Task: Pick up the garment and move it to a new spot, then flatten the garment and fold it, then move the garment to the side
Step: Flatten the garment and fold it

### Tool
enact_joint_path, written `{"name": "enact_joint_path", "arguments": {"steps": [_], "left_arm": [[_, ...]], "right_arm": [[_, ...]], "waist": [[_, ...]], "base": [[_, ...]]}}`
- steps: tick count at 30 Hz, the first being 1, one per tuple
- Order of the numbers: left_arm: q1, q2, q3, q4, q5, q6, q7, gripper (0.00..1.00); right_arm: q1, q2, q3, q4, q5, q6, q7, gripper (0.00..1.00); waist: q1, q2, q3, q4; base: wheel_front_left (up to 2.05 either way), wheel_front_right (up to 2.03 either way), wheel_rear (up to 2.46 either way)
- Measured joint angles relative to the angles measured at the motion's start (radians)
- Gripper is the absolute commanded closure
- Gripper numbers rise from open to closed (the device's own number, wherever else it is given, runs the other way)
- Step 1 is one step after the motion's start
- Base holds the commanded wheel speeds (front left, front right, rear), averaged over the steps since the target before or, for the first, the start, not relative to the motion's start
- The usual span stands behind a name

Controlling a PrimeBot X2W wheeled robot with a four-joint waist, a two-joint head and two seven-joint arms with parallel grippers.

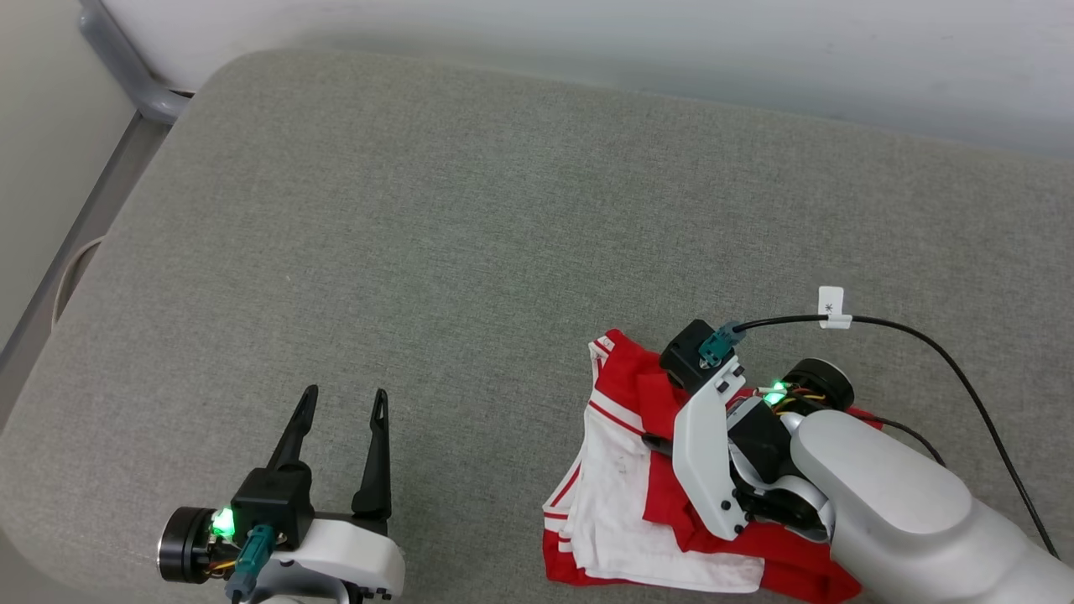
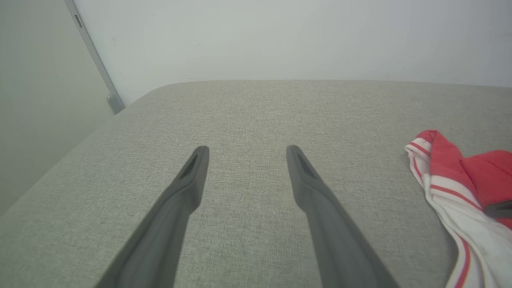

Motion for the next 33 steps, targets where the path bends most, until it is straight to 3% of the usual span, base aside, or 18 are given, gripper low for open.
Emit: {"name": "enact_joint_path", "arguments": {"steps": [2,3,4,5,14,21,27,33], "left_arm": [[-0.004,-0.001,-0.001,0.003,0.0,0.001,0.0,0.0],[-0.004,-0.001,-0.001,0.004,0.0,0.001,0.0,0.0],[-0.004,-0.001,0.0,0.006,0.0,0.001,0.0,0.0],[-0.003,-0.002,0.001,0.008,0.0,0.002,0.0,0.0],[0.039,0.005,0.024,0.013,0.008,0.005,0.0,0.0],[0.072,0.013,0.032,0.008,0.017,0.008,0.0,0.0],[0.082,0.021,0.034,0.007,0.021,0.009,0.0,0.0],[0.099,0.024,0.033,-0.005,0.027,0.016,0.0,0.0]], "right_arm": [[-0.002,0.002,0.01,0.014,0.012,0.0,-0.023,1.0],[-0.002,0.002,0.013,0.018,0.017,0.0,-0.036,0.81],[-0.002,0.001,0.015,0.019,0.024,0.0,-0.054,0.05],[-0.002,-0.002,0.016,0.017,0.031,0.0,-0.071,0.0],[0.052,-0.131,-0.041,-0.16,0.052,0.0,-0.252,0.0],[0.151,-0.203,-0.249,-0.237,-0.059,0.0,-0.409,0.0],[0.279,-0.148,-0.509,-0.223,-0.242,0.0,-0.549,0.0],[0.427,-0.032,-0.756,-0.249,-0.465,0.0,-0.659,0.0]], "waist": [[0.0,0.0,0.0,-0.001],[0.0,0.0,-0.002,-0.003],[0.0,0.0,-0.007,-0.004],[0.0,0.0,-0.012,-0.005],[0.0,0.0,-0.079,-0.041],[0.0,0.0,-0.128,-0.096],[-0.0001,0.0,-0.161,-0.136],[-0.0002,0.0,-0.181,-0.156]], "base": [[0.0,0.0,0.0],[0.0,0.0,0.0],[0.0,0.0,0.0],[0.0,0.0,0.0],[0.0,0.0,0.0],[0.0,0.0,0.0],[0.0,0.0,0.0],[0.0,0.0,0.0]]}}
